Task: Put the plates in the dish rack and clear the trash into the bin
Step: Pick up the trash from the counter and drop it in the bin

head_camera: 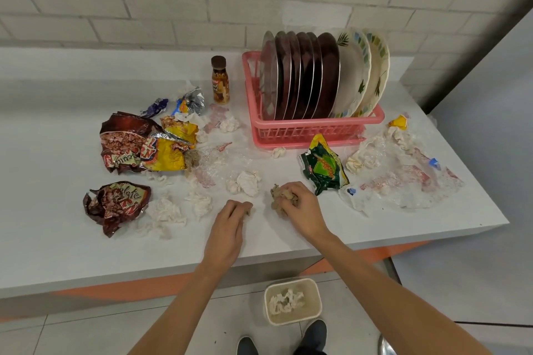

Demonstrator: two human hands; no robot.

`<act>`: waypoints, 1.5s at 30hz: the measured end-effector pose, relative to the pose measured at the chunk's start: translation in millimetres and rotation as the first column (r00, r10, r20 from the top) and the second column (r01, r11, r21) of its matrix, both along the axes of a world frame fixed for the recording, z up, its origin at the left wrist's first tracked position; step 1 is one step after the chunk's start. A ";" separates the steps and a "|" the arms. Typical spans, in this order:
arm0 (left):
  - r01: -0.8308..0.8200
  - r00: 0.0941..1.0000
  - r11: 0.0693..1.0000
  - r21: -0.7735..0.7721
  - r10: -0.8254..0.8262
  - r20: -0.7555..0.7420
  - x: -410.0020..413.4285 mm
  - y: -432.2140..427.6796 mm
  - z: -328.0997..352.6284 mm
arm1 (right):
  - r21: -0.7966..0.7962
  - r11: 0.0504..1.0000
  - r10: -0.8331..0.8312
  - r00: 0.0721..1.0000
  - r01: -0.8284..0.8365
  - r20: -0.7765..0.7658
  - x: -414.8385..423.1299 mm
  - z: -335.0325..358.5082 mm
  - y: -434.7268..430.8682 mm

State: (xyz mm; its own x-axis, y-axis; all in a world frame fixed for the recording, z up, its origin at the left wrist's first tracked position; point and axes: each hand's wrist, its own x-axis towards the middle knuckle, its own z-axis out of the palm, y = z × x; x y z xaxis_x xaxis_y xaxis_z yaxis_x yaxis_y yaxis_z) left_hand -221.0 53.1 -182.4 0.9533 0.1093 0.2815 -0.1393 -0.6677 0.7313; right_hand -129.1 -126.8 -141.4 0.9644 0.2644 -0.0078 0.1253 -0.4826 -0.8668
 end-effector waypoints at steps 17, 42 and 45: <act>0.102 0.993 0.994 0.047 -0.099 -0.068 -0.5 -3.4 8.9 | 0.108 0.993 -0.004 0.953 0.038 -0.303 -11.8 -6.8 -4.4; 0.114 0.993 0.981 0.158 -0.107 -0.056 4.3 -1.4 -2.6 | -0.052 0.996 0.068 0.986 -0.076 -0.152 -19.2 -12.6 -0.1; 0.079 0.996 0.986 0.146 -0.071 -0.060 5.3 -2.3 -3.6 | -0.113 0.984 0.121 0.980 -0.139 -0.157 -18.2 -9.9 -0.3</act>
State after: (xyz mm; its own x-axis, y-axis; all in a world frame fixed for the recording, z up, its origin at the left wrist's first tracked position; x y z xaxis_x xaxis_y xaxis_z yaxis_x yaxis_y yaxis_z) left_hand -215.7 50.8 -186.0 0.9717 -0.0024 0.2363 -0.1558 -0.7583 0.6330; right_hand -147.3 -127.1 -151.3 0.9073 0.3756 -0.1890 0.0681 -0.5750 -0.8153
